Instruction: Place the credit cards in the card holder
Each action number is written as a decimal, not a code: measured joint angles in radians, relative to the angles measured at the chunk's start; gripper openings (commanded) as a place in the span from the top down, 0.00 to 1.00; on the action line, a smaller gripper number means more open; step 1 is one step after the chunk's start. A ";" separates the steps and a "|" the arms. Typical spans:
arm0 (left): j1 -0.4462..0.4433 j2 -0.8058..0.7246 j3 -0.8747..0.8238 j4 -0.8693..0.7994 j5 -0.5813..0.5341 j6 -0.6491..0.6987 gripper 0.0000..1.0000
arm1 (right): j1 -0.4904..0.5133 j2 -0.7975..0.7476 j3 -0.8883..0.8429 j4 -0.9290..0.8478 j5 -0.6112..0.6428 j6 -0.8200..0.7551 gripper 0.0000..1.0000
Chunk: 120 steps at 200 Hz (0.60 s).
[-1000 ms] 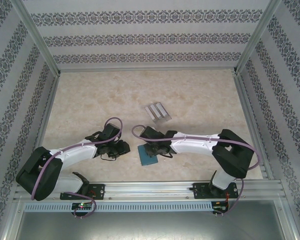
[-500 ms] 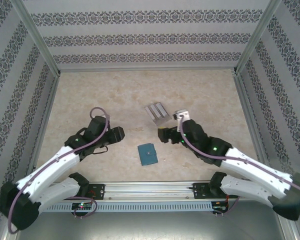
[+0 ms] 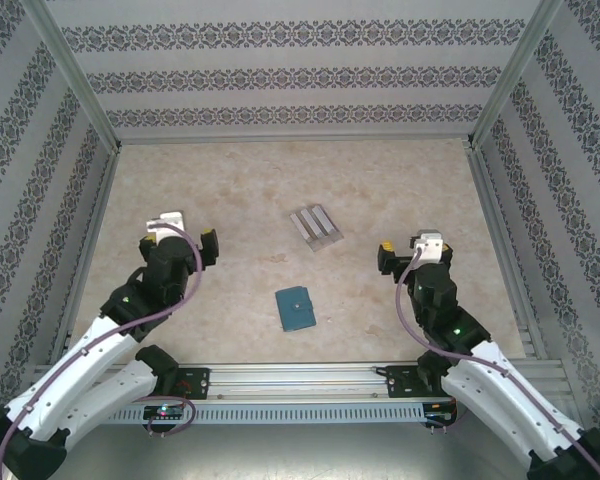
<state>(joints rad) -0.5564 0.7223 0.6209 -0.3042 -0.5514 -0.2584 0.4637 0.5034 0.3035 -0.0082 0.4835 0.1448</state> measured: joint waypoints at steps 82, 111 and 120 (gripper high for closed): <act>0.395 0.278 -0.366 0.681 0.303 0.355 0.01 | -0.400 0.594 -0.119 0.605 -0.360 -0.074 0.02; 0.491 0.392 -0.390 0.826 0.426 0.340 0.00 | -0.421 0.782 -0.077 0.750 -0.413 -0.098 0.02; 0.507 0.421 -0.394 0.871 0.454 0.332 0.01 | -0.436 0.836 -0.056 0.800 -0.426 -0.099 0.02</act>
<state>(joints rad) -0.0490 1.1435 0.2272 0.5667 -0.0971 0.0738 0.0273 1.3392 0.2470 0.7914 0.0574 0.0460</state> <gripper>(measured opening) 0.994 0.981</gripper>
